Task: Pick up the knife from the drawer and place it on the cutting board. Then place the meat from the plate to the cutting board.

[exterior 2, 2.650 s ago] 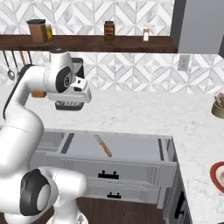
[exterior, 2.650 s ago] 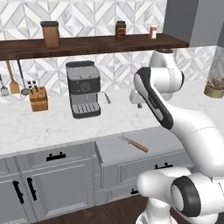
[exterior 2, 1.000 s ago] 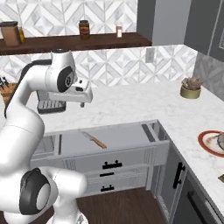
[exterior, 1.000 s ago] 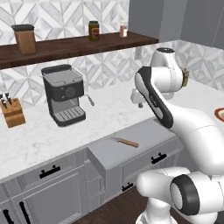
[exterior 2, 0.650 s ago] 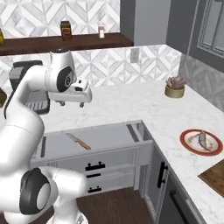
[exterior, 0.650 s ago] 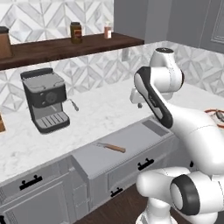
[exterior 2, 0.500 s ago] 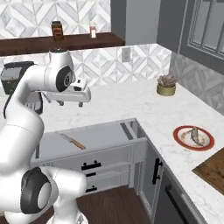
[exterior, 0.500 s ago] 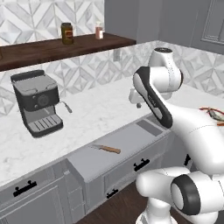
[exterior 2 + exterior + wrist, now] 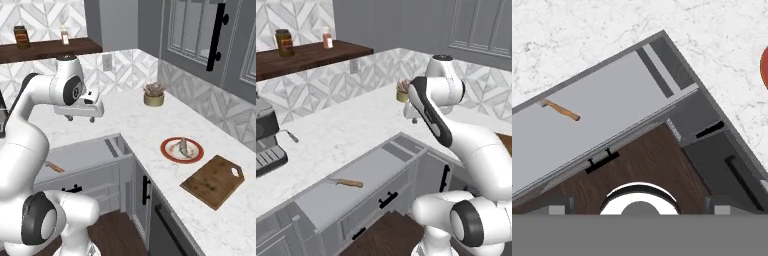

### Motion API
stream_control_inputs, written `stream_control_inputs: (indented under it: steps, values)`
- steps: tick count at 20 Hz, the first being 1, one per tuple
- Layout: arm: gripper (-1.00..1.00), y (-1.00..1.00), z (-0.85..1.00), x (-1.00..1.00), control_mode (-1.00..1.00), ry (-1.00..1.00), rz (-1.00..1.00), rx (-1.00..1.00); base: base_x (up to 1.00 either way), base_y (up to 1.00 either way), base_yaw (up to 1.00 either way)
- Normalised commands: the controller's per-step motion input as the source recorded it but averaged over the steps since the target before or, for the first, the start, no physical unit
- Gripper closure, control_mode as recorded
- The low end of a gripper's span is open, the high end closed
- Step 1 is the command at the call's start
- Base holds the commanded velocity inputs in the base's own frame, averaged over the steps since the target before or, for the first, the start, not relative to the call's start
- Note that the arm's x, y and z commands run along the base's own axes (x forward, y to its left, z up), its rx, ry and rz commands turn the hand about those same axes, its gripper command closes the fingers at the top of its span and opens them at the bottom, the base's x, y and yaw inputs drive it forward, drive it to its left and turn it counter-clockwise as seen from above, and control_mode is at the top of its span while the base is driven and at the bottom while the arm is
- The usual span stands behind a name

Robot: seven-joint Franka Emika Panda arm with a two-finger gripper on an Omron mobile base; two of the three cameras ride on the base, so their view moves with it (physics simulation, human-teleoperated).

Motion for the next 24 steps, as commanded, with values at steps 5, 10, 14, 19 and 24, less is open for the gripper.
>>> stream_control_inputs:
  steps: [5, 10, 14, 19, 24]
  values:
    - [-1.00, 0.00, 0.00, 0.00, 1.00, 0.00, 0.00, 0.00, -0.08, -0.44, -0.21]
    - [-1.00, 0.00, 0.00, 0.00, 1.00, 0.00, 0.00, 0.00, -0.02, 0.18, -0.21]
    - [-1.00, 0.00, 0.00, 0.00, 1.00, 0.00, 0.00, 0.00, 0.00, 0.10, -0.14]
    - [-1.00, 0.00, 0.00, 0.00, 1.00, 0.00, 0.00, 0.00, 0.14, 0.00, -0.04]
    - [-1.00, 0.00, 0.00, 0.00, 1.00, 0.00, 0.00, 0.00, 0.32, 0.00, 0.00]
